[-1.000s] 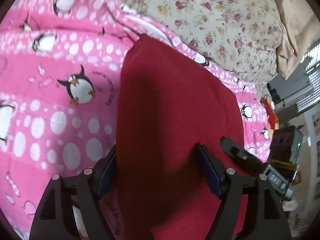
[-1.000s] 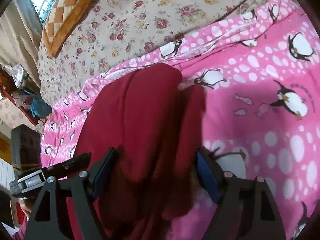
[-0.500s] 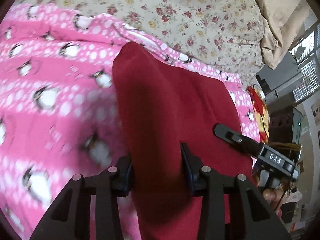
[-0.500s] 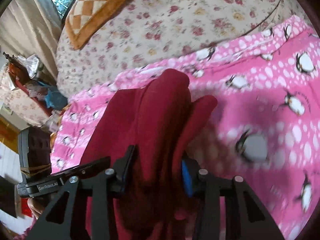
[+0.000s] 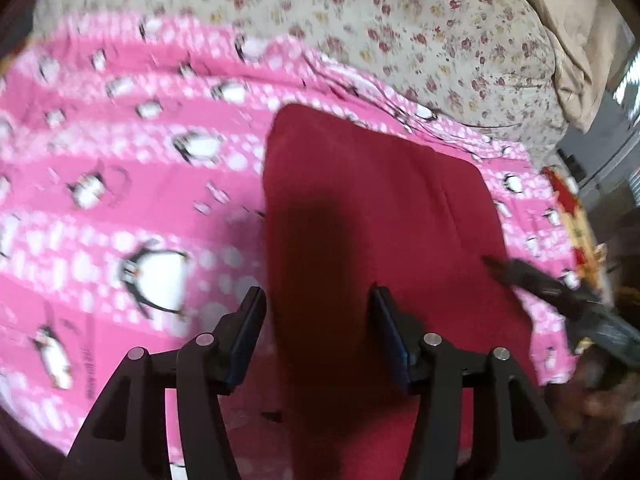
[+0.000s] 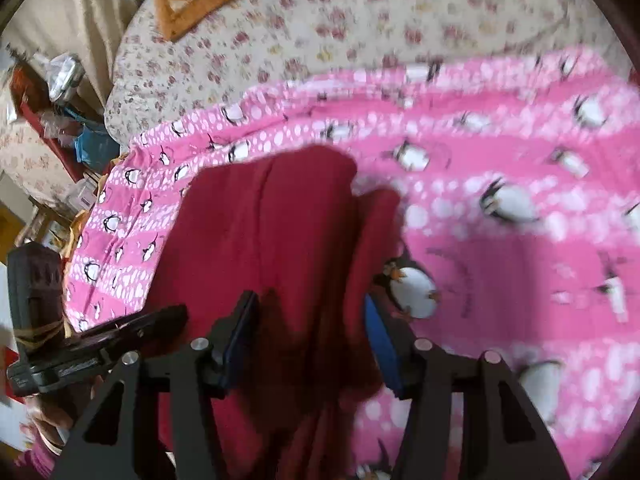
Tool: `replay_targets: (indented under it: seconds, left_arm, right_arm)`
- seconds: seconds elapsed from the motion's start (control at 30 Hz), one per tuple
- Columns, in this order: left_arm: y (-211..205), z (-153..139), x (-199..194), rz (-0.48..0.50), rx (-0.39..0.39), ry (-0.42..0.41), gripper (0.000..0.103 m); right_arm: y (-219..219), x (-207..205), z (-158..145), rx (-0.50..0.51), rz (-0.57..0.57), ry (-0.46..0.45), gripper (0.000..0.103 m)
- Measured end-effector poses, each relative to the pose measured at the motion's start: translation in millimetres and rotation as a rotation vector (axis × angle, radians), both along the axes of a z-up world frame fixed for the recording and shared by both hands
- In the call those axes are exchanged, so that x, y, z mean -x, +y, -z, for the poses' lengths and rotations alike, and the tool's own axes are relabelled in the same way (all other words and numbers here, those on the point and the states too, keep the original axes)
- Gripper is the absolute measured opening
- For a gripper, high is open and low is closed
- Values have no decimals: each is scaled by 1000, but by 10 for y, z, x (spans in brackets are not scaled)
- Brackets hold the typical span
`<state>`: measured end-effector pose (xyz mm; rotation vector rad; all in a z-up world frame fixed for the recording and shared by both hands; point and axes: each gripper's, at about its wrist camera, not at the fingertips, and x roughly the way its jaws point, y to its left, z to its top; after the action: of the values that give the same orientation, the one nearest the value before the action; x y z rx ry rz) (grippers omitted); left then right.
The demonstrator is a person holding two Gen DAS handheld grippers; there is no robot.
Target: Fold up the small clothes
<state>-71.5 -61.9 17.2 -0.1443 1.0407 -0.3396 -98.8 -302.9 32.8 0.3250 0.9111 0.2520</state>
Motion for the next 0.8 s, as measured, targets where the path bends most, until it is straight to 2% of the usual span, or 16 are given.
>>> replay_targets:
  seconds: [0.13,0.27,0.37,0.43,0.5,0.57,0.7,0.77,0.8]
  left_arm:
    - [32,-66,107,-50,-53,-75,36]
    - [41,-87,197,-77,-84,-107,36]
    - [34,-99,262,-75,-100,-111,36]
    - [27,-125,301,-73,-100,-118,36]
    - [25,-158,353,-73,-109,-138,36]
    - [17,-190,399,-71,-119,-153,36]
    - [11,-282,454,-76,-117,-177,36]
    - [19,-348,490,-84,-115,-204,36]
    - [20,-372,505,-87,-115,-213,36]
  right_arm:
    - [211,347,-334,62,-87,-94,57]
    - [488,603,-362,105,-181,-131,54]
    - [563,625,-125,141,-197,-69,41]
    - [503,614,55,162,-168,-18,26]
    - [416,630,175,138,-141,6,19]
    - [387,655,215,120,-133,1,18]
    - [470,752,108,179,-133,-26,20]
    - [470,807,1,179,-120,-50,30]
    - [465,821,-46,175,-111,-63,40]
